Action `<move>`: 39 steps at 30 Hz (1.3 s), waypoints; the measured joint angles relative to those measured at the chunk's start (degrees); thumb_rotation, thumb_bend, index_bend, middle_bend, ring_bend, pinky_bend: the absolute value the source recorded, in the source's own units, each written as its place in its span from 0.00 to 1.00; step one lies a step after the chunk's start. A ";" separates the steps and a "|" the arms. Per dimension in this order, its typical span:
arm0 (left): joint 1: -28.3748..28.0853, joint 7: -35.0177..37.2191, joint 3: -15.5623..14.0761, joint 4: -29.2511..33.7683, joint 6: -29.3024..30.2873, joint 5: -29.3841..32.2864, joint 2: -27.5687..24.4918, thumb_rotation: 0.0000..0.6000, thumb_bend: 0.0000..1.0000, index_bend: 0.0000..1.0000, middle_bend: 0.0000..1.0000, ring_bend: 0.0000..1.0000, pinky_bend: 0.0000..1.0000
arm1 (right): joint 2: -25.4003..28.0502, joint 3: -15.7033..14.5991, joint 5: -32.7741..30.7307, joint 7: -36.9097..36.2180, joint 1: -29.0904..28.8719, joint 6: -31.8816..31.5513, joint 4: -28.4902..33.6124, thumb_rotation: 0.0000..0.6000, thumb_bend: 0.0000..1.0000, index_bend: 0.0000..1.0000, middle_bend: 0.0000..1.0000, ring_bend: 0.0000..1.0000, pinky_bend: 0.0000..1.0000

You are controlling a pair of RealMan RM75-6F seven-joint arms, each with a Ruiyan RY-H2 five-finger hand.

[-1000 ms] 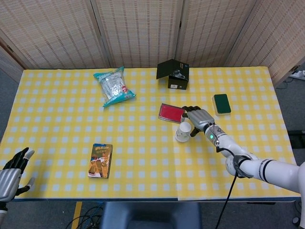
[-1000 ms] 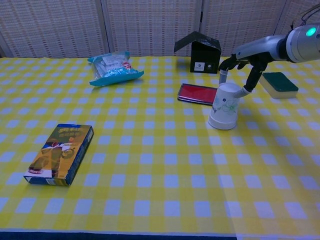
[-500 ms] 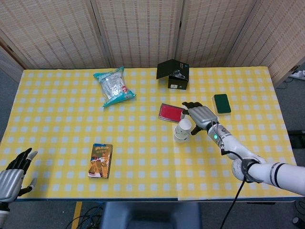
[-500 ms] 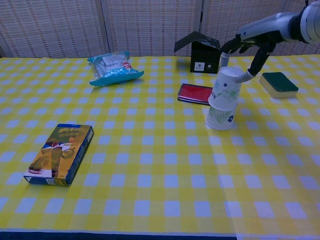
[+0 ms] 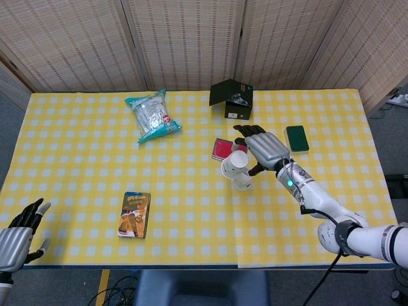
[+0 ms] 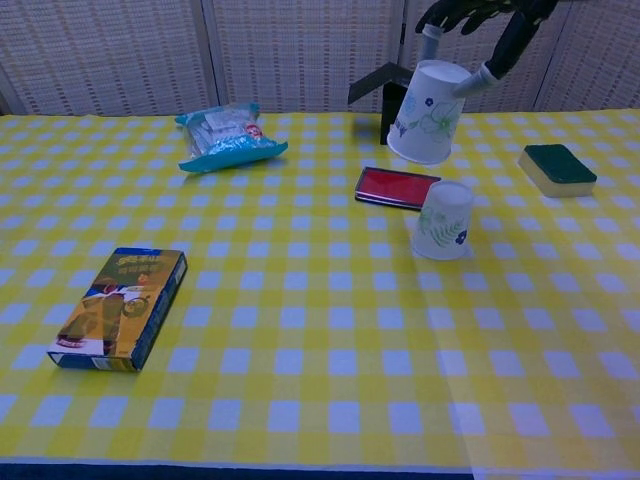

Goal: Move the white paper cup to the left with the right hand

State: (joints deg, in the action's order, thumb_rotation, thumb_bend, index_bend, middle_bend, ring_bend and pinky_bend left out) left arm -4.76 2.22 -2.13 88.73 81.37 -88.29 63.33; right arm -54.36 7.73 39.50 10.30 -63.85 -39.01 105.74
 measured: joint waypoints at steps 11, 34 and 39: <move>0.32 3.47 0.09 -0.42 1.03 -0.42 -1.17 1.00 0.38 0.00 0.00 0.06 0.20 | -13.61 -1.90 -6.41 4.99 -5.08 0.68 -8.82 1.00 0.29 0.35 0.01 0.00 0.00; 1.13 7.24 -0.35 -0.92 3.03 -2.21 -2.54 1.00 0.38 0.00 0.00 0.06 0.20 | -27.53 -7.72 -23.27 17.50 -14.12 -1.61 -20.64 1.00 0.29 0.35 0.01 0.00 0.00; 0.98 7.50 -0.25 -1.09 2.62 -1.93 -2.55 1.00 0.38 0.00 0.00 0.06 0.20 | -28.22 -8.19 -24.97 18.69 -14.56 -1.08 -21.54 1.00 0.29 0.31 0.00 0.00 0.00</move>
State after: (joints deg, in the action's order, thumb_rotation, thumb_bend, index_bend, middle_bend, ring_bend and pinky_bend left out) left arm -3.78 9.72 -2.38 87.64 83.99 -90.22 60.78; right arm -82.59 -0.46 14.53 28.99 -78.41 -40.08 84.20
